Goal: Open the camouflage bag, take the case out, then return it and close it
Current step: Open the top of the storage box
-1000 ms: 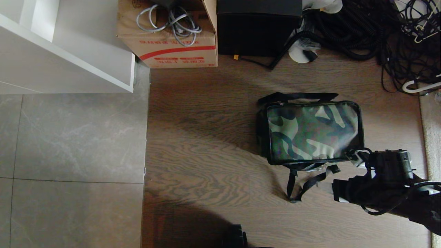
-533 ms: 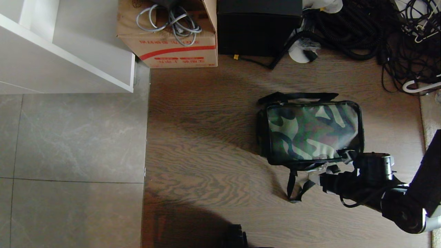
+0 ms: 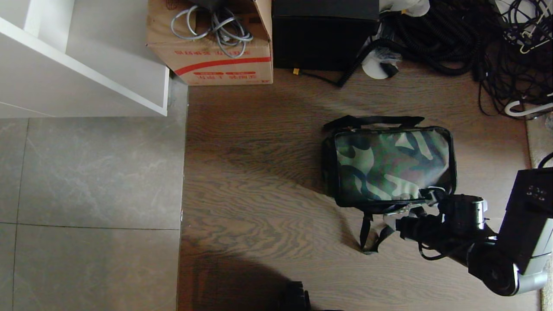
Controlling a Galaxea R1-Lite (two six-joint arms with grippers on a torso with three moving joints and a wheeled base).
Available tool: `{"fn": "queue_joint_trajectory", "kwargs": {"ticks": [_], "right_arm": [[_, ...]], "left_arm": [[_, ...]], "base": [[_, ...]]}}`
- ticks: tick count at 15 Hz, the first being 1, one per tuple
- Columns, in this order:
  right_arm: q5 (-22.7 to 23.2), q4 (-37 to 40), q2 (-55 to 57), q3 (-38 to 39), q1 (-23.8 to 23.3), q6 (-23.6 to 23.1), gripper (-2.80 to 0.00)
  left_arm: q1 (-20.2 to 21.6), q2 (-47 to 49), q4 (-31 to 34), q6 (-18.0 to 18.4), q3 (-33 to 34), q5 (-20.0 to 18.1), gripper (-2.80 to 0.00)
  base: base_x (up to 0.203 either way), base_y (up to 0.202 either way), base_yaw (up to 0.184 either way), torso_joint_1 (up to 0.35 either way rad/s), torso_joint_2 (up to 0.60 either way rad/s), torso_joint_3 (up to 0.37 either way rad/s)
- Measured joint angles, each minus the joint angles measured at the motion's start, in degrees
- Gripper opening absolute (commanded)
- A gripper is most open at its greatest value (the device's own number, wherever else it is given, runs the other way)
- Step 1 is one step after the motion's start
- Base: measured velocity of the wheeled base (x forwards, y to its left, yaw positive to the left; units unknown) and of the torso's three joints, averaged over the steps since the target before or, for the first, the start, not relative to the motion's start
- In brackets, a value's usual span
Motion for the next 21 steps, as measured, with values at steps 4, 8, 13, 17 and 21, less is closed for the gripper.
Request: {"fn": "queue_joint_trajectory", "kwargs": {"ticks": [4, 8, 13, 17, 21], "right_arm": [[-1.21, 0.18, 1.18, 0.29, 0.01, -1.08, 0.00], [-2.06, -5.60, 2.84, -2.45, 0.00, -0.98, 0.00], [-2.15, -10.59, 5.26, -2.68, 0.06, -1.04, 0.00], [-2.13, -12.31, 5.40, -2.30, 0.17, -0.49, -2.80], [-1.91, -14.59, 6.03, -2.24, 0.39, -0.95, -2.80]], "left_arm": [[0.00, 0.02, 0.00, 0.02, 0.00, 0.02, -2.80], [0.00, 0.00, 0.00, 0.02, 0.00, 0.02, -2.80], [0.00, 0.00, 0.00, 0.02, 0.00, 0.02, -2.80], [0.00, 0.00, 0.01, 0.00, 0.00, 0.02, -2.80], [0.00, 0.02, 0.00, 0.02, 0.00, 0.02, -2.80]], "base": [[0.000, 0.000, 0.000, 0.000, 0.00, 0.000], [0.000, 0.000, 0.000, 0.000, 0.00, 0.000], [0.000, 0.000, 0.000, 0.000, 0.00, 0.000], [0.000, 0.000, 0.000, 0.000, 0.00, 0.000], [0.000, 0.000, 0.000, 0.000, 0.00, 0.000]]}}
